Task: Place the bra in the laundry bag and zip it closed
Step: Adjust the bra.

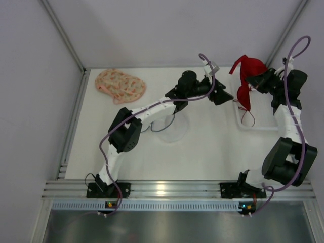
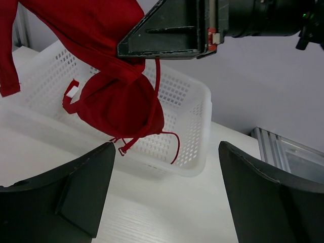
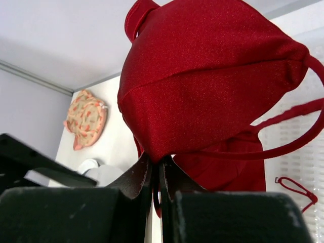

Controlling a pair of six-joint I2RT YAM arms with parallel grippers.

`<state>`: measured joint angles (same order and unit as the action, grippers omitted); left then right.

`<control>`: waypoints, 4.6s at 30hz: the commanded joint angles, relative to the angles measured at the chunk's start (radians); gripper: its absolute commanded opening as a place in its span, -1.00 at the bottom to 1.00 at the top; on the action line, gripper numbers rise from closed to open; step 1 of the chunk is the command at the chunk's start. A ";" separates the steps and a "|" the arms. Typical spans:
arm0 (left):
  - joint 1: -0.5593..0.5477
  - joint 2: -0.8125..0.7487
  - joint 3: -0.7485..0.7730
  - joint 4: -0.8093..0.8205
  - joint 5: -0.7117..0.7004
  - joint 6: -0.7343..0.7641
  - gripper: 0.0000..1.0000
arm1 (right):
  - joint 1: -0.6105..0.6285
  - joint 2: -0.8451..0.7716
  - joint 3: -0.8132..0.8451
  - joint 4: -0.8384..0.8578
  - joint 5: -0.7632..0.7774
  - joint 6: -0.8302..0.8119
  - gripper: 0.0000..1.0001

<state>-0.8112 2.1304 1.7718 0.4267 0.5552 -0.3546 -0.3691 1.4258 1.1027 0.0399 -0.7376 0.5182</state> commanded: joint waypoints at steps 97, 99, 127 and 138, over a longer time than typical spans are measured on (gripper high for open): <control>-0.028 -0.383 0.245 -0.884 -0.782 0.120 -0.92 | 0.680 -0.102 -0.014 0.440 -0.094 -0.178 -1.00; -0.026 -0.400 0.226 -0.875 -0.782 0.132 -0.75 | 0.679 -0.103 -0.015 0.449 -0.152 -0.179 -1.00; 0.351 -0.739 -0.261 -0.637 -0.279 -0.112 0.73 | 0.639 -0.182 -0.046 0.587 -0.391 0.005 -1.00; 0.351 -0.689 -0.279 -0.504 -0.138 -0.386 0.74 | 0.639 -0.177 0.000 0.359 -0.450 -0.151 -1.00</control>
<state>-0.4606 1.4292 1.5013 -0.1986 0.3592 -0.5980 0.2764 1.2549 1.0473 0.4908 -1.1629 0.4828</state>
